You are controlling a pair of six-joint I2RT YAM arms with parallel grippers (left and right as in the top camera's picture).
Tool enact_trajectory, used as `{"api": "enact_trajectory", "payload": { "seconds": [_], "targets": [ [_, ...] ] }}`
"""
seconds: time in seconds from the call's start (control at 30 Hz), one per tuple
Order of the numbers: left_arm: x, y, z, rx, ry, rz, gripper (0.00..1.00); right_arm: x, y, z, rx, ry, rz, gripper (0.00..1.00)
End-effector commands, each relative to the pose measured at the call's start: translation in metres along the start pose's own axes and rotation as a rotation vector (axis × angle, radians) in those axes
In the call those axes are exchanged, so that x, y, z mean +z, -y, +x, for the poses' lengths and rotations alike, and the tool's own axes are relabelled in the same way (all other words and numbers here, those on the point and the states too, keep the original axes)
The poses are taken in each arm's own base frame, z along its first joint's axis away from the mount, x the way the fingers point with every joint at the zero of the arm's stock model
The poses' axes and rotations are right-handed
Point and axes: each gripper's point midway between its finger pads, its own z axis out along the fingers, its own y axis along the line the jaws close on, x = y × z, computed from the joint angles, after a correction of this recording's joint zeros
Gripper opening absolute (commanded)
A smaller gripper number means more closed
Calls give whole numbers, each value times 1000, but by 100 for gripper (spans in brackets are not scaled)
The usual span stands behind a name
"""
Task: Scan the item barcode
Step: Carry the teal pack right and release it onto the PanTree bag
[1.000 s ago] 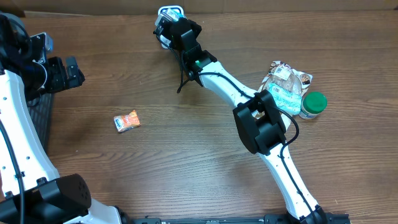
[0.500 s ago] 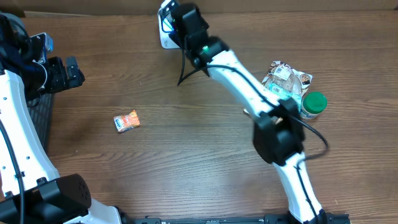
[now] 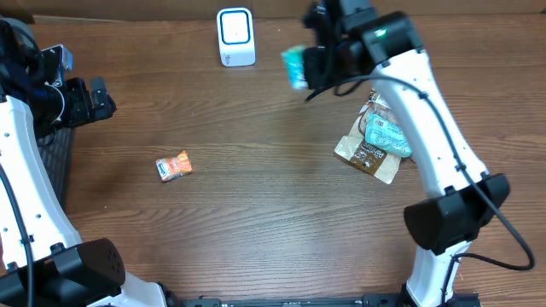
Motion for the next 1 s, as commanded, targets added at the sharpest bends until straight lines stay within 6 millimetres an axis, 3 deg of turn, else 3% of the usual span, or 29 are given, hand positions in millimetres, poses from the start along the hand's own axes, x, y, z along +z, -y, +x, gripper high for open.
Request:
{"api": "enact_trajectory", "payload": {
  "seconds": [0.0, 0.23, 0.43, 0.7, 0.83, 0.93, 0.97],
  "targets": [
    [0, 0, -1, 19, 3, 1, 100, 11, 46, 22, 153, -94, 21, 4],
    [0, 0, -1, 19, 3, 1, 99, 47, 123, 77, 335, -243, 84, 4],
    [0, 0, -1, 19, 3, 1, 100, 48, 174, 104, 474, -276, 104, 4],
    [0, 0, -1, 19, 3, 1, 100, 36, 193, 115, 500, -290, 47, 4],
    [0, 0, -1, 19, 3, 1, 100, 35, 203, 126, 497, -325, 116, 5],
    [0, 0, -1, 19, 3, 1, 99, 36, 203, 130, 499, -338, 119, 22],
    [0, 0, -1, 19, 3, 1, 99, 36, 203, 132, 500, -346, 121, 56]
  ]
}}
